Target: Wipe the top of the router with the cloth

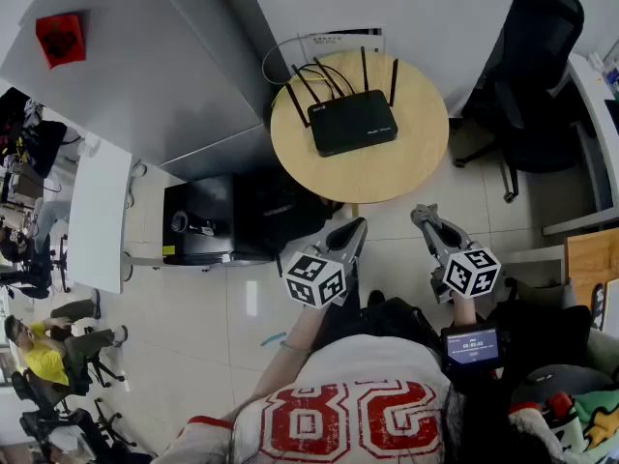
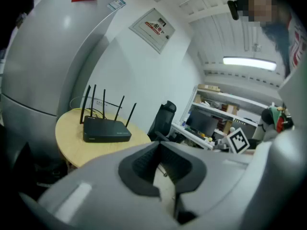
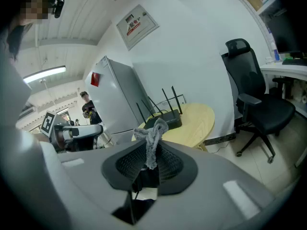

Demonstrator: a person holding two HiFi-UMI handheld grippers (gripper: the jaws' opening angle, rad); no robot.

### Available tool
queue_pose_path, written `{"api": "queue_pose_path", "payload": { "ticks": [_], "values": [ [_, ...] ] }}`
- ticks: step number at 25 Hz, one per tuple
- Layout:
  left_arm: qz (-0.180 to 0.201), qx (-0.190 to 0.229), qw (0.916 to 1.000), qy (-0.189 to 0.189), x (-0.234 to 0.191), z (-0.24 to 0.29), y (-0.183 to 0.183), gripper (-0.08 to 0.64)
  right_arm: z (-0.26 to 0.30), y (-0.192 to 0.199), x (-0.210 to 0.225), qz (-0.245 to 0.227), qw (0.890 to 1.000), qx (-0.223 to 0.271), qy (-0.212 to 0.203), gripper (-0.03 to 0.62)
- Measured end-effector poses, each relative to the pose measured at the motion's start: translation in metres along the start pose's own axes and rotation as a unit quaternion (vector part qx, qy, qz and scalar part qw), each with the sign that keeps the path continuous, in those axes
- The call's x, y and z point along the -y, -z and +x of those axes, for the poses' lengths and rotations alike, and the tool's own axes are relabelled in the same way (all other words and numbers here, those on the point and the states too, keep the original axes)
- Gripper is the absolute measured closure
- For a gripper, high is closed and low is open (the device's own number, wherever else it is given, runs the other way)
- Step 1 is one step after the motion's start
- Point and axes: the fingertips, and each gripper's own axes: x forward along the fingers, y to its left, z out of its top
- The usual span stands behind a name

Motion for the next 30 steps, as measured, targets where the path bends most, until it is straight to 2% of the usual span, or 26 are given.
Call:
{"api": "queue_pose_path", "payload": {
  "ticks": [6,12,18,26,30],
  "values": [
    [0.001,-0.004,0.9999,0.01,-0.056,0.03,-0.028,0.558,0.068,-0.026,0.012,0.001,1.0,-0.004,0.007,0.534],
    [0.003,0.024,0.9996,-0.014,-0.158,0.037,-0.106,0.558,0.179,-0.075,-0.022,-0.008,1.0,-0.011,-0.018,0.534],
    [-0.016,0.028,0.9986,-0.042,-0.227,0.027,-0.13,0.558,0.252,-0.09,-0.042,-0.024,0.998,-0.04,-0.03,0.534],
    [-0.043,0.024,0.9971,-0.058,-0.263,0.03,-0.132,0.558,0.323,-0.104,-0.041,-0.072,0.992,-0.089,-0.053,0.534],
    [-0.045,0.04,0.9943,-0.088,-0.272,0.028,-0.144,0.558,0.357,-0.105,-0.038,-0.103,0.983,-0.128,-0.079,0.534]
  ]
}}
